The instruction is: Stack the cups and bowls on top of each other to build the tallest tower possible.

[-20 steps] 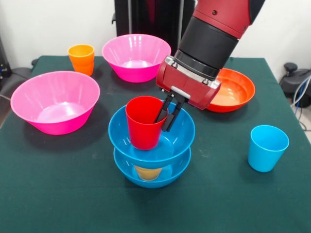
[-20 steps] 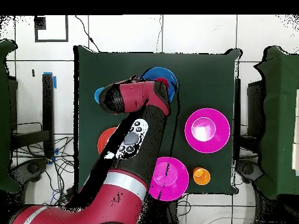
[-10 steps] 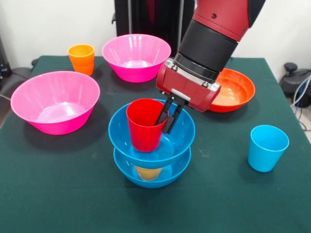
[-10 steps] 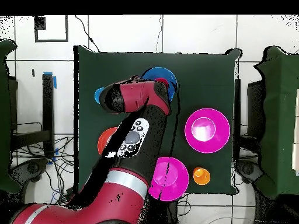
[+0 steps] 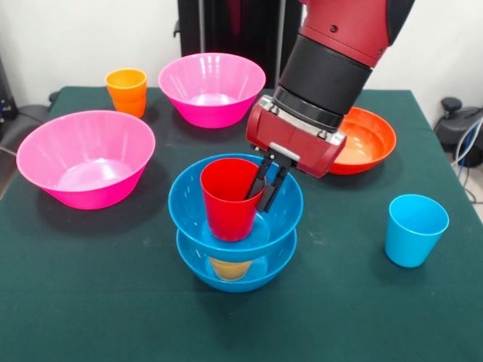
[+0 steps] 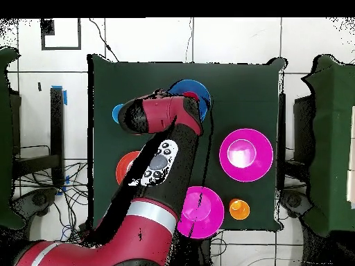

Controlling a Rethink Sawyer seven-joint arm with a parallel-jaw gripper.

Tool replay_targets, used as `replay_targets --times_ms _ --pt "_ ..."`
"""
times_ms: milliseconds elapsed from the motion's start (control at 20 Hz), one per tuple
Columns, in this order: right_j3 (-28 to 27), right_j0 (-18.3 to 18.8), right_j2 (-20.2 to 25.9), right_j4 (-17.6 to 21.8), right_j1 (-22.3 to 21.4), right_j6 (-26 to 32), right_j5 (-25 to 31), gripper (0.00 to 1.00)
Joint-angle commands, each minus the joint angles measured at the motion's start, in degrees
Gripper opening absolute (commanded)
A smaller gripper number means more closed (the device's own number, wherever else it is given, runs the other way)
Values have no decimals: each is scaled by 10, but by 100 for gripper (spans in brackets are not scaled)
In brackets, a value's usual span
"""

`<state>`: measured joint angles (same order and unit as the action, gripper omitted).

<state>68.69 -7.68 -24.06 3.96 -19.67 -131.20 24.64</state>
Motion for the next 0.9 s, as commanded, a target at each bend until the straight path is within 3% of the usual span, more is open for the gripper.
replay_targets --times_ms 50,600,650,900 --pt "-3 10 77 -12 4 -40 -19 0" --pt "-5 8 75 -8 6 -35 -13 0" --pt "-6 10 76 -8 6 -33 -14 100" --pt "-8 8 72 -8 8 -36 -11 100"
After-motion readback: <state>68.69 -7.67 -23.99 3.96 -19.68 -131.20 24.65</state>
